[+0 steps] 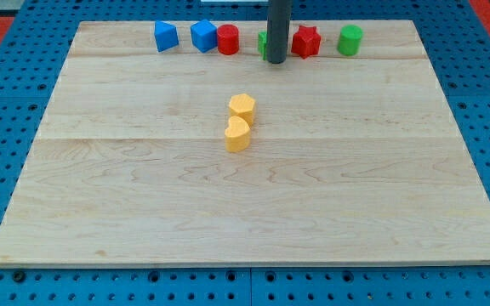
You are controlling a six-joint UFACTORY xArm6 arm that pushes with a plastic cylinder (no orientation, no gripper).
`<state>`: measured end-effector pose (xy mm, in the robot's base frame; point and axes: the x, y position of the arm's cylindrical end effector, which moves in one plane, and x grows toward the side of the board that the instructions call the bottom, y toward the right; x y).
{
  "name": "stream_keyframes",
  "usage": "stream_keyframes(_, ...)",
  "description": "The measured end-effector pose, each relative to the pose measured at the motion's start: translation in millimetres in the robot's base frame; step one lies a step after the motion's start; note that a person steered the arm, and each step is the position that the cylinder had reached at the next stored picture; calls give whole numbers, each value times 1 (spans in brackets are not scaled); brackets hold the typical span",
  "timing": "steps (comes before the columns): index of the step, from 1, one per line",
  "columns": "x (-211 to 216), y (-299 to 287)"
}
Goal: Place the yellow hexagon to the bottom left of the blue triangle
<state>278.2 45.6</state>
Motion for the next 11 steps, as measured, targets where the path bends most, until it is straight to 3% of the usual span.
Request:
stream_keyframes(1, 7, 0)
stream_keyframes(3, 114, -16)
stream_keyframes(5, 124, -102)
stream_keyframes(6, 136, -99)
stream_keyframes(7, 153, -132)
stream_keyframes(8, 151, -177)
stream_keyframes(11, 69, -162)
